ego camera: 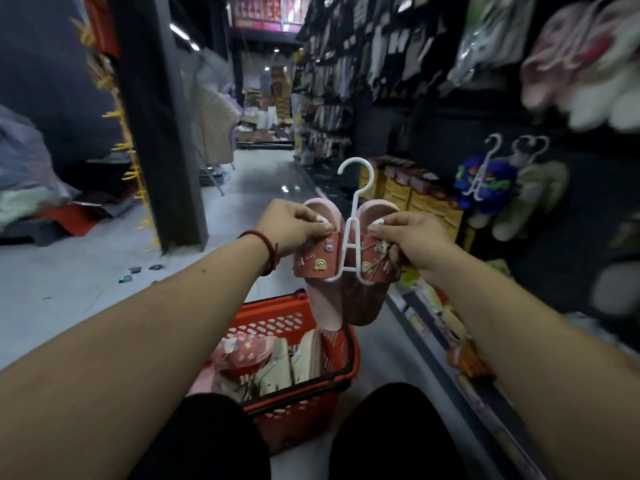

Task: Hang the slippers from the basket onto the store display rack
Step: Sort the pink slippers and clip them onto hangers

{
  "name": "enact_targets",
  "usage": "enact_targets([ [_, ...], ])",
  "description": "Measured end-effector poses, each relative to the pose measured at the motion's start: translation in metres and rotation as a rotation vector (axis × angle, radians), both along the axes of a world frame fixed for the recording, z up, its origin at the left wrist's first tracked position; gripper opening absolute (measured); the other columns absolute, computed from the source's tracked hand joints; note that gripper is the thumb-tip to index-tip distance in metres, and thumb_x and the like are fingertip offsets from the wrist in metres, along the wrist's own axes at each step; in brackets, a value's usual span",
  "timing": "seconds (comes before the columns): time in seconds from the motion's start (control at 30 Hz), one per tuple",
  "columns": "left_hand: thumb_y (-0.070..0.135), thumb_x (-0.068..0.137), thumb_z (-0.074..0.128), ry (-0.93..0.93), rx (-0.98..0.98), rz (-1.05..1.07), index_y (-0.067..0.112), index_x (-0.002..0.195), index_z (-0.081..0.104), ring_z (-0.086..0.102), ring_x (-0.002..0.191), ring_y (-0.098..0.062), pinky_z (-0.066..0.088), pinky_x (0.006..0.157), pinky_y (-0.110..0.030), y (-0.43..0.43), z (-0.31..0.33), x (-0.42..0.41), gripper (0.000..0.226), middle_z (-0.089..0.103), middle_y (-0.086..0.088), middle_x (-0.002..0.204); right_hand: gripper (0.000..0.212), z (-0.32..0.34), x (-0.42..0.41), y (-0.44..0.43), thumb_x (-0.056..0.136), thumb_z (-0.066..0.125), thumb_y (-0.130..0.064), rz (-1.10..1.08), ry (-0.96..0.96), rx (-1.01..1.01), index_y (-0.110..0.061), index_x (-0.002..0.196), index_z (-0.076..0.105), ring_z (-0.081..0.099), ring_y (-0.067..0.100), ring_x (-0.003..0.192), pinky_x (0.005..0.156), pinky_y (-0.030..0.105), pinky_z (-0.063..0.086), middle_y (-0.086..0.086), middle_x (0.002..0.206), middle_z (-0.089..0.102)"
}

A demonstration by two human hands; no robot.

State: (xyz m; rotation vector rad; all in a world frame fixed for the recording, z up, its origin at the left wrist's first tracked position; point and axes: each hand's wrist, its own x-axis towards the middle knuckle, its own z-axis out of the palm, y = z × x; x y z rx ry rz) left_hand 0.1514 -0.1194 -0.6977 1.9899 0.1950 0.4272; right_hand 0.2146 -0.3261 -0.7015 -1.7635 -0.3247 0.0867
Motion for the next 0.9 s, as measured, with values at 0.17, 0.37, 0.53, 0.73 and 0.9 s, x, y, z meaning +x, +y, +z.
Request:
enact_targets([
  [0.17,0.022,0.080,0.084,-0.013,0.075,-0.173,0.015,0.084,0.079,0.071,0.087,-0.017,0.059,0.080,-0.032,-0.070,0.006,0.038,0.009,0.076,-0.004,0.089,0.012,0.006,-0.004,-0.074,0.082,0.081,-0.019,-0.204,-0.022,-0.040,-0.010,0.085,0.074,0.046,0.015,0.037,0.047,0.025,0.040,0.016,0.071,0.063],
  [0.37,0.024,0.077,0.086,-0.040,0.060,-0.427,0.015,0.078,0.078,0.070,0.081,-0.018,0.057,0.073,-0.030,-0.173,0.011,0.072,0.012,0.076,-0.005,0.084,0.009,0.009,-0.029,-0.176,0.083,0.080,-0.016,-0.473,-0.039,-0.007,-0.012,0.081,0.073,0.042,0.013,0.033,0.037,0.018,0.036,0.019,0.065,0.057],
  [0.53,0.024,0.078,0.085,-0.070,0.083,-0.657,0.015,0.075,0.074,0.064,0.069,-0.012,0.049,0.059,-0.022,-0.284,0.020,0.074,0.015,0.071,0.000,0.074,0.014,0.013,-0.078,-0.267,0.082,0.080,-0.015,-0.730,-0.078,0.020,-0.005,0.088,0.073,0.043,0.015,0.039,0.041,0.019,0.040,0.023,0.072,0.061],
  [0.73,0.021,0.077,0.085,-0.078,0.057,-0.894,0.010,0.069,0.073,0.061,0.059,-0.012,0.054,0.063,-0.027,-0.412,0.025,0.048,0.018,0.069,-0.004,0.065,0.014,0.022,-0.153,-0.364,0.082,0.079,-0.012,-1.009,-0.089,0.042,-0.002,0.088,0.072,0.047,0.010,0.034,0.039,0.017,0.040,0.009,0.058,0.060],
  [0.9,0.016,0.080,0.083,-0.086,0.043,-1.067,0.000,0.075,0.075,0.068,0.064,-0.018,0.062,0.072,-0.037,-0.492,0.026,0.007,0.018,0.073,-0.009,0.071,0.012,0.024,-0.216,-0.418,0.081,0.079,-0.010,-1.186,-0.077,0.072,-0.002,0.080,0.070,0.051,0.009,0.034,0.039,0.017,0.040,0.005,0.053,0.061],
])
